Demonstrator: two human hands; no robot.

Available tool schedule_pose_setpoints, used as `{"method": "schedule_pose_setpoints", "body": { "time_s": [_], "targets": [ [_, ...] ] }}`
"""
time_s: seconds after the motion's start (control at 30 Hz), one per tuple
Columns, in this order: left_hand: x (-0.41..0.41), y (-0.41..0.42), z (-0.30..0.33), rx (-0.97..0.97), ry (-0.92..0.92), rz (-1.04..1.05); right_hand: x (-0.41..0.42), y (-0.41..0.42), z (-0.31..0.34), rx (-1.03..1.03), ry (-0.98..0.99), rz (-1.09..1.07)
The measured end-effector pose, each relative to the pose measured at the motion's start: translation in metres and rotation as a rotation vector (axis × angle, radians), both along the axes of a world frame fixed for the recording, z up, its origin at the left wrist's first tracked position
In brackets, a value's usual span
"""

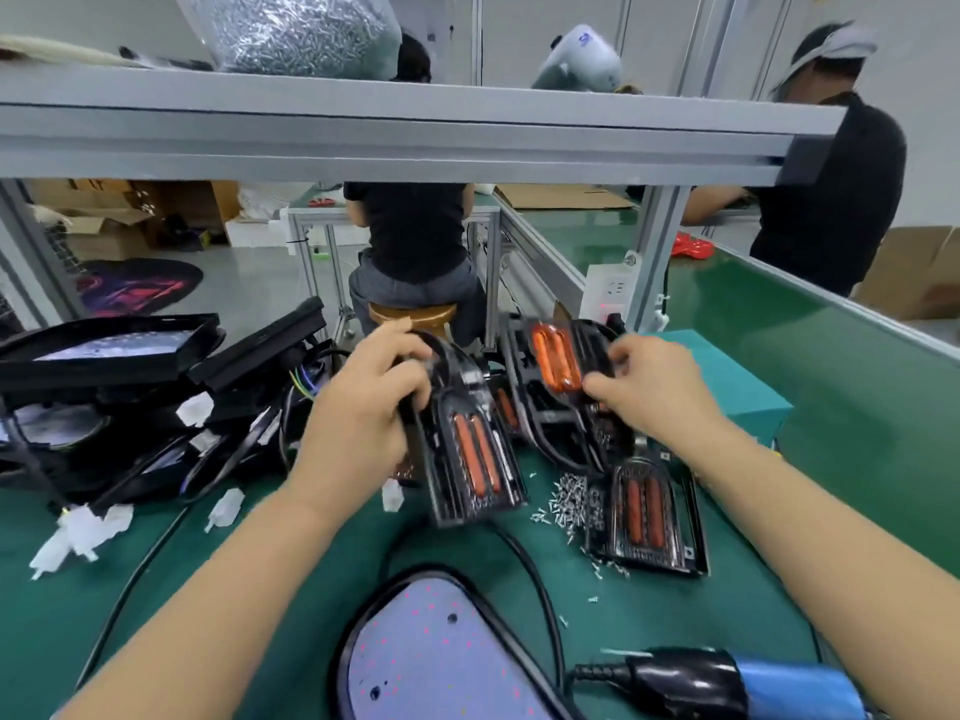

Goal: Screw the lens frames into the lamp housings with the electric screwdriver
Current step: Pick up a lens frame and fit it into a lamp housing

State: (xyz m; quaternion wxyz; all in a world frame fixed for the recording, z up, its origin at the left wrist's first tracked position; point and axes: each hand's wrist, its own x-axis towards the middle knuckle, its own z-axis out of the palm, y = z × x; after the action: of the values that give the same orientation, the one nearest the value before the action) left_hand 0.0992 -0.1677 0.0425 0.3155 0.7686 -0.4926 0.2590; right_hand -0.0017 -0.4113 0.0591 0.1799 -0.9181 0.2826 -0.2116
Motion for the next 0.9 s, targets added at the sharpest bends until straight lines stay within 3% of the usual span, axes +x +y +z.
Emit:
{"method": "schedule_pose_setpoints", "body": {
  "time_s": [0.27,0.4,0.47,0.6,0.73,0.9],
  "targets": [
    [0.076,-0.037,0.012,0.533,-0.269,0.156,0.115,0.007,-0.020,-0.162,0.106,0.018],
    [0.087,-0.040,0.004,0.685,-0.383,0.321,0.126,0.001,-0.039,-0.166,0.093,0.043],
    [0.089,-0.040,-0.001,0.861,-0.482,0.427,0.126,-0.004,-0.041,-0.138,0.096,0.075],
    [0.087,-0.041,-0.002,1.239,-0.453,0.473,0.116,-0.013,-0.036,-0.079,0.152,0.198],
    [0.075,-0.049,0.007,1.287,-0.421,0.479,0.102,-0.013,-0.033,-0.105,0.214,0.302],
    [0.079,-0.046,0.015,1.157,-0.435,0.365,0.055,-0.013,-0.017,-0.142,-0.010,0.369]
  ]
}}
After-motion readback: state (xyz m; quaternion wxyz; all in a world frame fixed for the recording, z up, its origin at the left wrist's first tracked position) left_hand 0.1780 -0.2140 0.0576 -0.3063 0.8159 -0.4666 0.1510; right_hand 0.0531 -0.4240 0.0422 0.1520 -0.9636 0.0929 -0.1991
